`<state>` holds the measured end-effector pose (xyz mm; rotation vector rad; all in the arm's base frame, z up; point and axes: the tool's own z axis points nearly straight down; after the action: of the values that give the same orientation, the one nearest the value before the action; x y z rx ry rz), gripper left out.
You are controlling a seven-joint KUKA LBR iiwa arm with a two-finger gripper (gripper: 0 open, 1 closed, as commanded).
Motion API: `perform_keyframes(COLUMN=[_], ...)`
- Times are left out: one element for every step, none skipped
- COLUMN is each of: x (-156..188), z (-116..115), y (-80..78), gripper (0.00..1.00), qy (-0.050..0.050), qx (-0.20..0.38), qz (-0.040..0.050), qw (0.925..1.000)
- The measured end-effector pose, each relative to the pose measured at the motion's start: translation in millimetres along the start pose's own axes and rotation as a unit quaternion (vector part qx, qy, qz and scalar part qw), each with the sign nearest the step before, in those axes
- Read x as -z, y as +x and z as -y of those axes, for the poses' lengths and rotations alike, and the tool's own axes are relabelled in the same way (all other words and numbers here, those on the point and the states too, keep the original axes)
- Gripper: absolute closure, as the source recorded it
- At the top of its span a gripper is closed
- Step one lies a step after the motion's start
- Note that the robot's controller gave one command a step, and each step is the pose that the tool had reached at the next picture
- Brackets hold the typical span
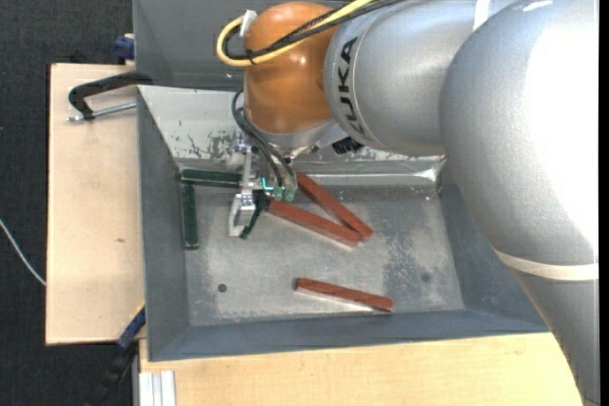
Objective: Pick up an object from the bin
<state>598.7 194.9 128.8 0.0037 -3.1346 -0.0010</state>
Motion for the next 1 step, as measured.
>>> perform_keyframes(x=[4.9], z=[0.5], y=[-2.3], gripper=[0.00], qy=[-0.001], qx=[-0.001], qz=[0.0041], qw=[1.0000])
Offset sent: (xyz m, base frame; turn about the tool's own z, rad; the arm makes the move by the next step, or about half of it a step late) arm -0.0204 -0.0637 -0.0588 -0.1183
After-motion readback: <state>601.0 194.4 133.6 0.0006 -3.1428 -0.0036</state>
